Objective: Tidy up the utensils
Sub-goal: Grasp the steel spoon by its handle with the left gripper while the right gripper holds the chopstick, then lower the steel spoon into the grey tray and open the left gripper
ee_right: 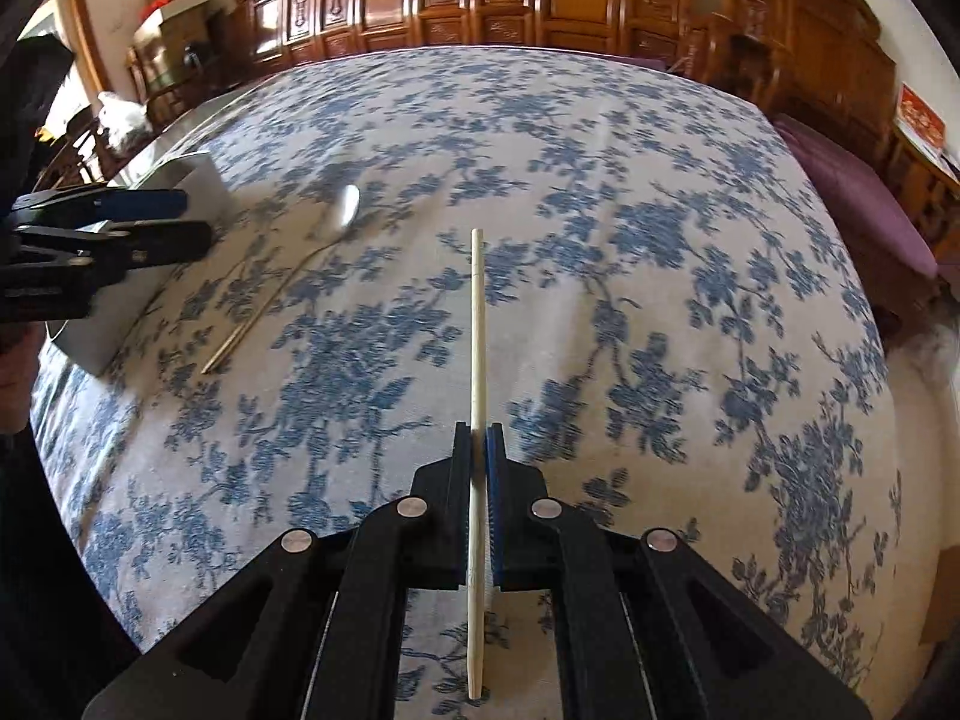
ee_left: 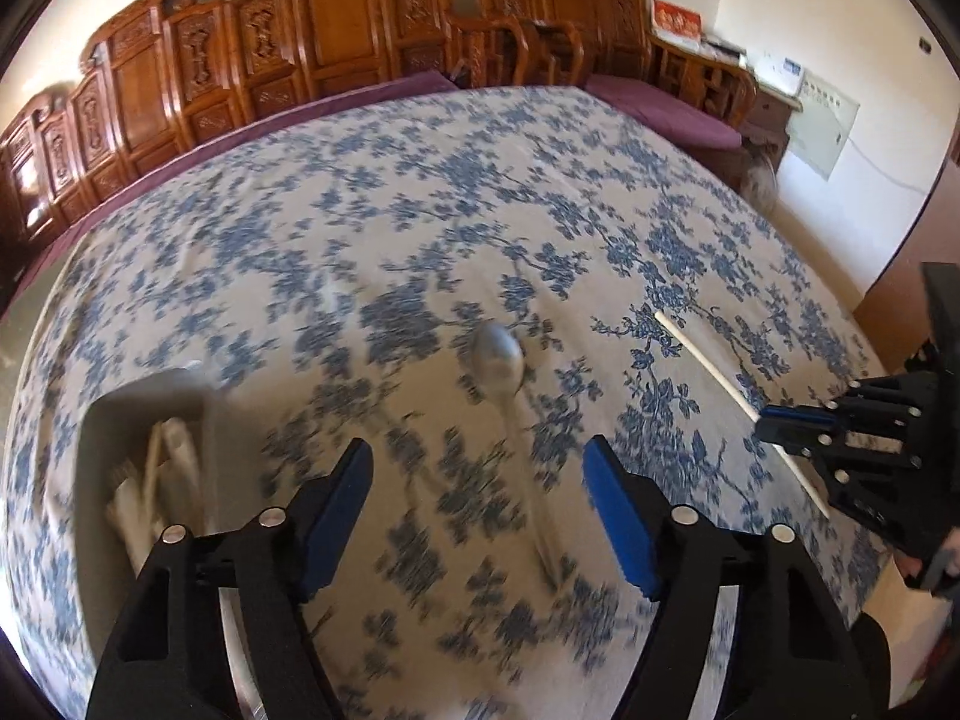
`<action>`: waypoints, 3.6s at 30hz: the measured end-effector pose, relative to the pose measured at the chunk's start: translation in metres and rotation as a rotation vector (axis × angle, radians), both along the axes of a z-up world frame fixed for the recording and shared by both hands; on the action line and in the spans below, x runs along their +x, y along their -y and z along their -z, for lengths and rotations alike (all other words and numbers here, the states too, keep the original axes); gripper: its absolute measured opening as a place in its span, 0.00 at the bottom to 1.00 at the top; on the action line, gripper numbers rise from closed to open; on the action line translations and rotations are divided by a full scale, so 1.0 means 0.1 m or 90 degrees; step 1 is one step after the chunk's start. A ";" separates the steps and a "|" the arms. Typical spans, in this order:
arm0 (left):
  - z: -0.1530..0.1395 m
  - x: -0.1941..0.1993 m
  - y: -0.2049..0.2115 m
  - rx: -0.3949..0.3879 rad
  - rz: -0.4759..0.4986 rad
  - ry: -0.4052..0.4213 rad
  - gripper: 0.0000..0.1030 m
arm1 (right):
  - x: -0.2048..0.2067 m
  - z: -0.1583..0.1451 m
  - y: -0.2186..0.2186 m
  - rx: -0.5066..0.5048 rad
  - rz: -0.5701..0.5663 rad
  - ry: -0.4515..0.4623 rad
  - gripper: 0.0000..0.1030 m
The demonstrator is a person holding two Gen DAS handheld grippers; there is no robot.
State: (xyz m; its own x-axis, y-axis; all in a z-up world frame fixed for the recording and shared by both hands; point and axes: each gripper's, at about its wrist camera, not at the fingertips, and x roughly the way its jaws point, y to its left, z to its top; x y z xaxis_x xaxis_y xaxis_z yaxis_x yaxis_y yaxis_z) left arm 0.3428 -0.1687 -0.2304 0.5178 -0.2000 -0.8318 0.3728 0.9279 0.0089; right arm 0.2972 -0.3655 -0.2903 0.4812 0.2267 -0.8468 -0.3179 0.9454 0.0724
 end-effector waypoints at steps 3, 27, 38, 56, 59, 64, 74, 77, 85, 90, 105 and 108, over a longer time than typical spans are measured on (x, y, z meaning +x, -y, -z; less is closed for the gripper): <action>0.08 0.14 0.14 0.020 0.003 -0.007 0.60 | -0.01 0.03 0.05 0.008 0.009 -0.002 0.06; 0.40 0.63 0.40 0.018 -0.054 -0.074 0.26 | -0.04 0.05 0.10 0.041 0.019 -0.002 0.06; -0.25 0.11 0.38 -0.019 0.003 0.032 0.25 | -0.15 -0.22 -0.03 0.038 0.016 0.029 0.06; -1.07 -0.36 -0.16 -0.060 -0.006 0.113 0.25 | -0.34 -0.74 -0.60 0.044 -0.026 0.077 0.06; -1.16 -0.38 -0.31 -0.062 -0.016 0.123 0.25 | -0.35 -0.79 -0.73 0.044 -0.035 0.081 0.06; -1.25 -0.39 -0.57 -0.065 -0.033 0.131 0.26 | -0.34 -0.83 -0.92 0.049 -0.049 0.084 0.06; -1.09 -0.21 -1.13 -0.050 -0.077 0.115 0.26 | -0.30 -0.80 -1.22 0.059 -0.071 0.082 0.06; -0.98 -0.15 -1.23 -0.042 -0.085 0.105 0.26 | -0.28 -0.77 -1.25 0.062 -0.073 0.078 0.06; -0.50 -0.06 -1.43 -0.020 -0.107 0.056 0.26 | -0.26 -0.71 -1.30 0.071 -0.070 0.079 0.06; -0.23 -0.02 -1.52 -0.021 -0.121 0.023 0.26 | -0.24 -0.71 -1.35 0.072 -0.075 0.081 0.06; -0.04 0.01 -1.54 -0.011 -0.118 -0.012 0.26 | -0.26 -0.75 -1.41 0.068 -0.081 0.081 0.06; -0.06 -0.03 -1.60 -0.020 -0.119 -0.014 0.26 | -0.28 -0.75 -1.45 0.064 -0.082 0.080 0.06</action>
State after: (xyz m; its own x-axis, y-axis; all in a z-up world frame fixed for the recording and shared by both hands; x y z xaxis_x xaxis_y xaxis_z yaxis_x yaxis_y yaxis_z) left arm 0.3402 -0.0086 -0.2247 0.5299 -0.1276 -0.8384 0.1935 0.9807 -0.0269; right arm 0.2696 -0.2210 -0.2151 0.5431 0.3735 -0.7520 -0.4488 0.8861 0.1160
